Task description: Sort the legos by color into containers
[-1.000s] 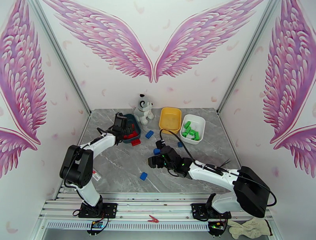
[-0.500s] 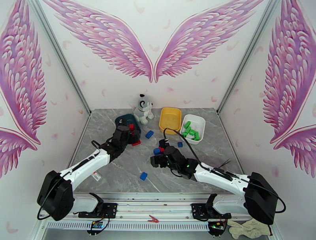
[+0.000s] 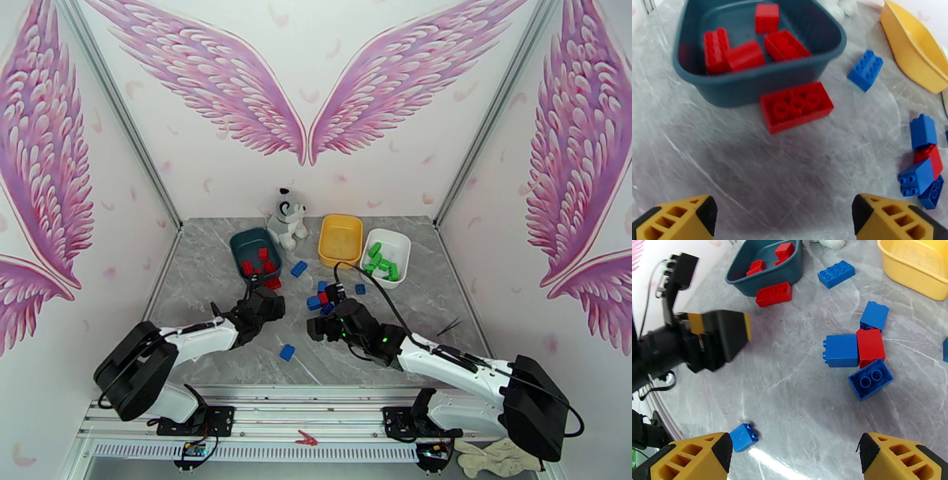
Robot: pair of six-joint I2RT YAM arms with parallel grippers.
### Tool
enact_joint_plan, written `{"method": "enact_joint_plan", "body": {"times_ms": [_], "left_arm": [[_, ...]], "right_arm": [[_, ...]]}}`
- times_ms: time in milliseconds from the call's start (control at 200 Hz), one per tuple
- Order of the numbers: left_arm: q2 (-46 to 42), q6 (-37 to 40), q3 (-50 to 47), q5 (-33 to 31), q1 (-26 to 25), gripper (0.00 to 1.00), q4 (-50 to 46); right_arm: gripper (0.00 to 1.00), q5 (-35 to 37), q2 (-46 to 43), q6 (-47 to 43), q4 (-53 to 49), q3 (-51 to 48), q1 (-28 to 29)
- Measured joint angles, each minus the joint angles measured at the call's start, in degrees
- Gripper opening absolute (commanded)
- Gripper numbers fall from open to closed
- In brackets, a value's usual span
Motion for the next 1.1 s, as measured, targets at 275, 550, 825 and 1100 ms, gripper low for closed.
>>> {"method": "enact_joint_plan", "body": {"times_ms": [275, 550, 825, 1100], "left_arm": [[10.34, -2.67, 4.74, -1.99, -0.72, 0.97, 3.41], [17.38, -4.7, 11.23, -6.73, -0.2, 0.95, 3.78], [21.77, -6.64, 16.17, -9.86, 2.08, 0.65, 3.41], [22.14, -7.17, 16.22, -11.26, 2.4, 0.63, 3.15]], "right_arm": [[0.93, 0.02, -1.88, 0.02, 0.02, -1.51, 0.0], [0.94, 0.44, -3.69, 0.02, 0.0, -2.03, -0.15], [0.94, 0.9, -4.52, 0.02, 0.0, -2.45, -0.24], [0.94, 0.92, -4.61, 0.02, 0.0, -2.67, -0.24]]}}
